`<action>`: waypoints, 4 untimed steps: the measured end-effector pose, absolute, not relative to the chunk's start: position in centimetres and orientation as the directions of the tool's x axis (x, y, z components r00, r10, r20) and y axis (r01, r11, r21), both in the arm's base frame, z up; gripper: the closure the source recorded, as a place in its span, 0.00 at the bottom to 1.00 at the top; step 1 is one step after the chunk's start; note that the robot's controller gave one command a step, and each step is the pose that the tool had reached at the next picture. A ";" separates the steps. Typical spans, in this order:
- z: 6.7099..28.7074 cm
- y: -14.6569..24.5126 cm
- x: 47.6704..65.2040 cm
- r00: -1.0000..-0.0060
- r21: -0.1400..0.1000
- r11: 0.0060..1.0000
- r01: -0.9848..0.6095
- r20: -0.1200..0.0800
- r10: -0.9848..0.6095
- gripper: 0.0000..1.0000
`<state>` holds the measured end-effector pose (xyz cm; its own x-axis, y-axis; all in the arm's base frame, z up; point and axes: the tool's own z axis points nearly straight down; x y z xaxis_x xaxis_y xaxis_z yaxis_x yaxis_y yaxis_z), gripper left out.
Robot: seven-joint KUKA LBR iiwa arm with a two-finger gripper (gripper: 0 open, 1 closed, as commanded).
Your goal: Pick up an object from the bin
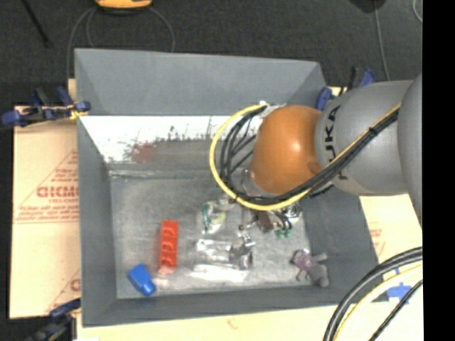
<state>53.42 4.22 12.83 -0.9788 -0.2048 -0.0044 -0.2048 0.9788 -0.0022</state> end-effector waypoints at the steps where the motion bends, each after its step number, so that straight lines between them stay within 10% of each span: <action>1: 12.9 4.2 53.4 -0.979 -0.002 0.979 -0.205 -0.001 -0.205 1.00; 2: 12.8 4.2 53.4 -0.979 -0.002 0.979 -0.205 -0.004 -0.205 0.00; 3: 9.0 4.0 55.9 -0.987 0.003 0.987 -0.159 -0.014 -0.159 0.00; 4: 9.1 4.0 55.9 -0.987 0.003 0.987 -0.159 -0.007 -0.159 1.00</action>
Offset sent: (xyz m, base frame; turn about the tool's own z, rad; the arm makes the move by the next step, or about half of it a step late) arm 0.0000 0.0000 0.0000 0.0000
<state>55.93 3.97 9.07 -0.9873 -0.1585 -0.0070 -0.1586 0.9873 0.0031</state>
